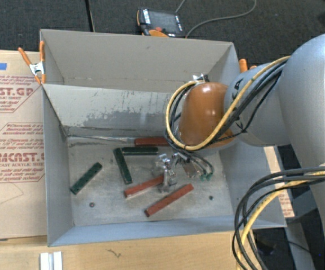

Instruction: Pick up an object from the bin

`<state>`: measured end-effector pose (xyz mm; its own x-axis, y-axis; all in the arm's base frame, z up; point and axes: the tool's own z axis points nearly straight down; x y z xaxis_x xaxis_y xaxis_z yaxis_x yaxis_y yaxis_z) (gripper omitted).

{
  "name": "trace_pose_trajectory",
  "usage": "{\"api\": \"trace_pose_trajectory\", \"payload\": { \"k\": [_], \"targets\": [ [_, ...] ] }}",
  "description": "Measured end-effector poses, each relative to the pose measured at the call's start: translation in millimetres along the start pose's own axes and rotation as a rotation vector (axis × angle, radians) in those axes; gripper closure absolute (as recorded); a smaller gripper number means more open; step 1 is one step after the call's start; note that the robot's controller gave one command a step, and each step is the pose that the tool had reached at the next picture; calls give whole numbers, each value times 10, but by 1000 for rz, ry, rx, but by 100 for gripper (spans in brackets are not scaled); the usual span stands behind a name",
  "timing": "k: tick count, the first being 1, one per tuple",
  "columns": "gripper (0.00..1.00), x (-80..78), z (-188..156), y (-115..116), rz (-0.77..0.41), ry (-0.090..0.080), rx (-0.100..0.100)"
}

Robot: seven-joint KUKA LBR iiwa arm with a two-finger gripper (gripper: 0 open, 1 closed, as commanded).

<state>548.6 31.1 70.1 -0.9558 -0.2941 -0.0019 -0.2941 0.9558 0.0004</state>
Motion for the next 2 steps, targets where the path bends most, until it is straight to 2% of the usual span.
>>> {"api": "trace_pose_trajectory", "payload": {
  "k": [1, 2],
  "targets": [
    [100, -390, -1160, 297, -56, -11, 2],
    [100, -237, -2126, 288, -42, -9, 3]
  ]
}}
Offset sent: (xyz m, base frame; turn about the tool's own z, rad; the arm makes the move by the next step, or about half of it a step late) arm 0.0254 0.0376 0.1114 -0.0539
